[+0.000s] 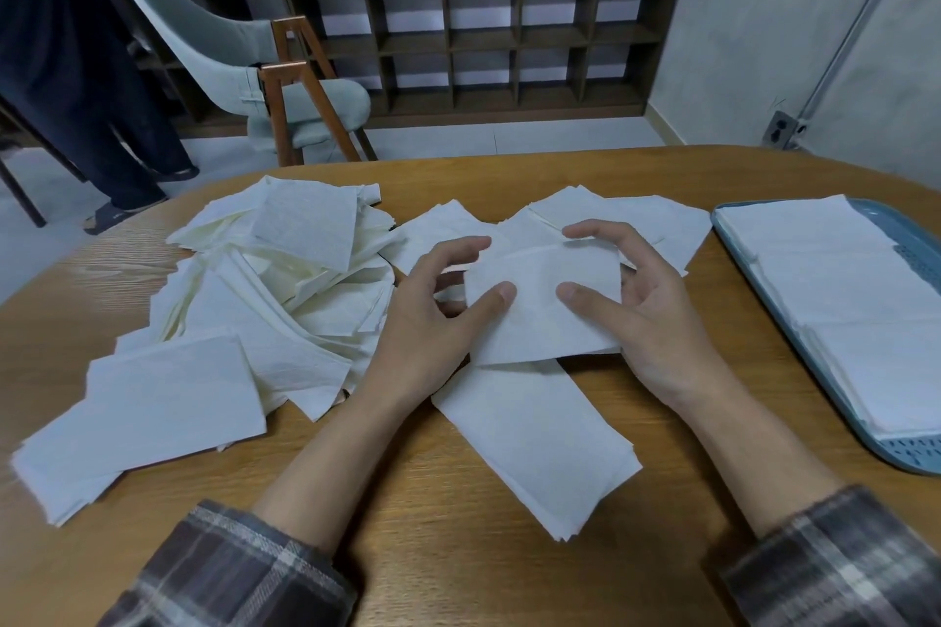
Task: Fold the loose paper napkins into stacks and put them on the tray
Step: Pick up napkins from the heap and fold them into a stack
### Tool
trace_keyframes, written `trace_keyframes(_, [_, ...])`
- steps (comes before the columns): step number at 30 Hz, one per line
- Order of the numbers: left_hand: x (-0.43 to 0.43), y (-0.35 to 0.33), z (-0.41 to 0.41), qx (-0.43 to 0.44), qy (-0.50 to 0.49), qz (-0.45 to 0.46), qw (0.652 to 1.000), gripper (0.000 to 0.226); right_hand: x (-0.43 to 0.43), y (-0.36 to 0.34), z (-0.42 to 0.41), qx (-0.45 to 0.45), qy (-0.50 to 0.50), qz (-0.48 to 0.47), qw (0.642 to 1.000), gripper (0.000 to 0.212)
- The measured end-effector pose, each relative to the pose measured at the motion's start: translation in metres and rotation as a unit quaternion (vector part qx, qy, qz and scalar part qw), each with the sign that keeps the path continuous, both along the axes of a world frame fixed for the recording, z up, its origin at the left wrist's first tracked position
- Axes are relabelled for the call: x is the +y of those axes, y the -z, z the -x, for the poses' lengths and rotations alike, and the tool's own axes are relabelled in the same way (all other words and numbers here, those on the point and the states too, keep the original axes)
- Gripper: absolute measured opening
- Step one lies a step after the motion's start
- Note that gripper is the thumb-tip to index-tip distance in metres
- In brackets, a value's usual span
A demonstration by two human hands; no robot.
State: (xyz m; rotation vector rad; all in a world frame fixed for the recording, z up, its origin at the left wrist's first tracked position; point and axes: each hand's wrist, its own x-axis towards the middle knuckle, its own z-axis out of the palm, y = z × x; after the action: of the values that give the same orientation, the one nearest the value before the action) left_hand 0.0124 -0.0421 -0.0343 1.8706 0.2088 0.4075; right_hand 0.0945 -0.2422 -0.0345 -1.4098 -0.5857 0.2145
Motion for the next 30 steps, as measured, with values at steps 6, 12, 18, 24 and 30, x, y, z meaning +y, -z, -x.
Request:
trace_keyframes(6, [-0.003, -0.009, 0.005, -0.019, 0.047, 0.088, 0.995, 0.04, -0.007, 0.003, -0.005, 0.0, 0.011, 0.048, 0.999, 0.02])
trace_keyframes(12, [-0.005, 0.005, 0.001, -0.061, 0.004, -0.125, 0.99, 0.062, -0.004, 0.009, -0.01, -0.057, 0.136, 0.136, 0.98, 0.029])
trace_keyframes(18, [0.0, 0.006, 0.004, 0.018, 0.207, -0.215, 0.954, 0.028, -0.01, 0.015, -0.02, -0.039, 0.2, 0.142, 0.969, 0.031])
trace_keyframes(24, [0.005, 0.008, 0.002, 0.046, 0.207, -0.235, 0.949, 0.019, -0.007, 0.015, -0.017, -0.05, 0.186, 0.148, 0.97, 0.03])
trace_keyframes(30, [0.005, 0.007, 0.003, 0.048, 0.218, -0.194, 0.955, 0.012, -0.006, 0.01, -0.014, -0.053, 0.157, 0.142, 0.976, 0.03])
